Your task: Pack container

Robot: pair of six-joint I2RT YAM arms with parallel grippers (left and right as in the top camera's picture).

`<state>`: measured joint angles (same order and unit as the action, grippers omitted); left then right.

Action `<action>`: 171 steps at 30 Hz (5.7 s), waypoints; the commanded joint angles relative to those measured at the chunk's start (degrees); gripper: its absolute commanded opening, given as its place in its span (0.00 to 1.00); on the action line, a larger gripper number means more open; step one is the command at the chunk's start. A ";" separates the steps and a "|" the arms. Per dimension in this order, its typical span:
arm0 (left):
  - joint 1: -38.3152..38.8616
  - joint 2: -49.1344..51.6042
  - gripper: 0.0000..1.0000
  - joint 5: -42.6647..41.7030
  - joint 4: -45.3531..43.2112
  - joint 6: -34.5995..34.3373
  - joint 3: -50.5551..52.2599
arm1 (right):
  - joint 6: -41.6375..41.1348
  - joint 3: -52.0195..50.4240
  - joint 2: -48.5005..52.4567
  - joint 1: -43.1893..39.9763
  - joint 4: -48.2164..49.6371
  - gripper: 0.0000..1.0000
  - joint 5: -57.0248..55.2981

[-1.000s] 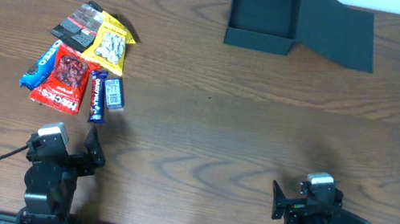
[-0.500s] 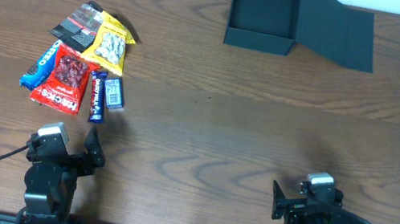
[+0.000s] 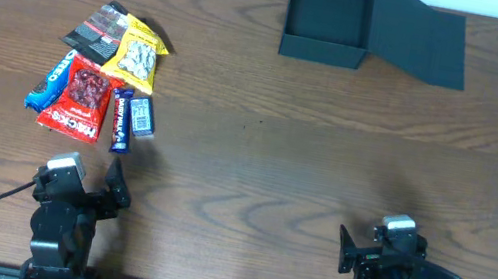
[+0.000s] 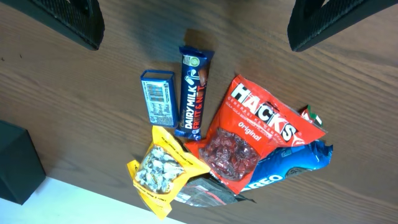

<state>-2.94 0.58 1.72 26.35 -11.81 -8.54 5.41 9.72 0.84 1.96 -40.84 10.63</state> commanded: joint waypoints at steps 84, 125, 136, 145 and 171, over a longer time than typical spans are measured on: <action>-0.04 -0.33 0.95 0.15 -0.02 0.22 1.05 | -82.31 116.80 142.31 4.46 -6.29 0.29 2.49; -0.04 -0.33 0.95 0.15 -0.02 0.20 1.05 | -11.85 116.98 130.42 12.44 -42.77 0.02 -4.85; -0.04 -0.33 0.95 0.15 -0.02 0.22 1.05 | -15.47 116.98 130.42 13.14 -42.77 0.88 -4.81; -0.04 -0.33 0.95 0.15 -0.02 0.22 1.05 | -23.65 116.91 130.46 13.31 -42.77 0.68 -4.83; -0.04 -0.33 0.95 0.15 -0.02 0.20 1.05 | -28.96 105.66 130.53 15.28 -37.99 0.02 -8.35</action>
<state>-2.94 0.58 1.69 26.33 -11.81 -8.54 -21.93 116.05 132.16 16.97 -79.66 3.57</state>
